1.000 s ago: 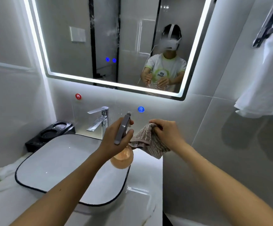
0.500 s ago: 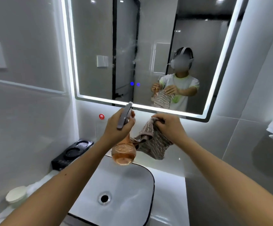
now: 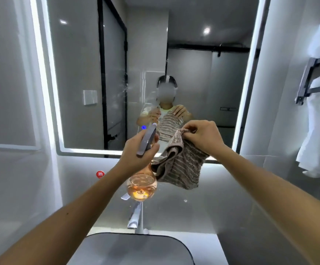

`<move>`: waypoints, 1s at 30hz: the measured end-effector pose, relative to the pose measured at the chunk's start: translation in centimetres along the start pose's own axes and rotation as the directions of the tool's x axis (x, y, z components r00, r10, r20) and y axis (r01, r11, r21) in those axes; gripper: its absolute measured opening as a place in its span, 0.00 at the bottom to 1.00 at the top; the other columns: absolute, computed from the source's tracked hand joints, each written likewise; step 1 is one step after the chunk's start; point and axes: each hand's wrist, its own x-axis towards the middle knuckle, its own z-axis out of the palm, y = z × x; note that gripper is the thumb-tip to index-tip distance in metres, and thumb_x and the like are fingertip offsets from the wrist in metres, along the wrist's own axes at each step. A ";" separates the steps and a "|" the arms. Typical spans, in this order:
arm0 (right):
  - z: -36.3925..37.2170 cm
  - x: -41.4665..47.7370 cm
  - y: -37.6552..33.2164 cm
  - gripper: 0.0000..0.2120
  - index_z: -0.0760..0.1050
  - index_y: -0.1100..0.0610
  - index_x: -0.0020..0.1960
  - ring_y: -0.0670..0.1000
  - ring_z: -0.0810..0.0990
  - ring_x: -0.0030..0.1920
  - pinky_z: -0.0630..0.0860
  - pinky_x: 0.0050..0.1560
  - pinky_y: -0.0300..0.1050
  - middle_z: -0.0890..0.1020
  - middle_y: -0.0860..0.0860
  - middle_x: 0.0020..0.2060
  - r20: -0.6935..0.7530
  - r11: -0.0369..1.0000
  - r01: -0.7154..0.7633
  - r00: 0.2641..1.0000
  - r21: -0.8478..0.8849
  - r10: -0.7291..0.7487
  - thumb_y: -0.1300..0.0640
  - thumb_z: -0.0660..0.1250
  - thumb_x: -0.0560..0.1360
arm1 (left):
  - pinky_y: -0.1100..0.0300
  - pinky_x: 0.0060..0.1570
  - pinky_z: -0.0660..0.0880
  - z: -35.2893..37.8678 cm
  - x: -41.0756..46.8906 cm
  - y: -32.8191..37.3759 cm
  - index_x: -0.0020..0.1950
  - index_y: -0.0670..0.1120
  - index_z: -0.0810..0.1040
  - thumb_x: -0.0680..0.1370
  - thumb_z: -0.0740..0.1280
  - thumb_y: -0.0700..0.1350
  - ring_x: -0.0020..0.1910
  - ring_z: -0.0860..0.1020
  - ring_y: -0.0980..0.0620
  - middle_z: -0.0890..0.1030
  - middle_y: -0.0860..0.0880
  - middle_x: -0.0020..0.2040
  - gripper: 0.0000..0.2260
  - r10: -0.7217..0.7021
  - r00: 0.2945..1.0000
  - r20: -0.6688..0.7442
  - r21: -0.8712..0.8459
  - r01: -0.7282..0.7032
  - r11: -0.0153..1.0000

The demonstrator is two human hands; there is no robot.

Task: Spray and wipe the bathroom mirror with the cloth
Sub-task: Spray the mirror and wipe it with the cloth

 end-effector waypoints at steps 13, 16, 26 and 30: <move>-0.1 12.8 4.0 0.08 0.82 0.52 0.50 0.50 0.80 0.47 0.73 0.43 0.41 0.83 0.46 0.50 -0.087 0.982 0.083 0.991 -0.171 -0.099 0.54 0.70 0.71 | 0.71 0.29 0.64 3.0 12.2 -3.4 0.37 0.49 0.71 0.73 0.66 0.41 0.26 0.69 0.62 0.67 0.56 0.26 0.07 -0.009 0.995 -0.097 -0.037 0.005 0.999; 0.9 16.0 4.4 0.08 0.82 0.50 0.50 0.53 0.81 0.47 0.77 0.45 0.47 0.84 0.49 0.47 -0.116 0.970 0.114 0.983 -0.215 -0.141 0.53 0.69 0.71 | 0.69 0.30 0.63 3.3 13.9 -4.9 0.39 0.44 0.72 0.72 0.65 0.46 0.26 0.67 0.60 0.67 0.55 0.27 0.07 0.004 0.992 -0.123 -0.061 -0.011 0.998; 3.2 19.8 5.0 0.10 0.80 0.53 0.52 0.55 0.78 0.45 0.68 0.36 0.43 0.82 0.52 0.45 -0.222 0.880 0.109 0.947 -0.462 -0.233 0.51 0.65 0.75 | 0.67 0.29 0.62 2.7 15.6 -8.3 0.39 0.38 0.71 0.72 0.64 0.40 0.26 0.64 0.59 0.65 0.55 0.27 0.06 0.016 0.995 -0.096 -0.033 -0.019 0.999; 4.2 20.8 5.2 0.09 0.78 0.55 0.51 0.55 0.77 0.45 0.67 0.37 0.44 0.79 0.51 0.46 -0.257 0.879 0.132 0.927 -0.459 -0.273 0.53 0.68 0.73 | 0.65 0.29 0.62 2.6 16.2 -9.5 0.37 0.41 0.71 0.70 0.64 0.42 0.25 0.62 0.58 0.65 0.56 0.23 0.05 -0.006 0.994 -0.106 -0.112 -0.005 0.994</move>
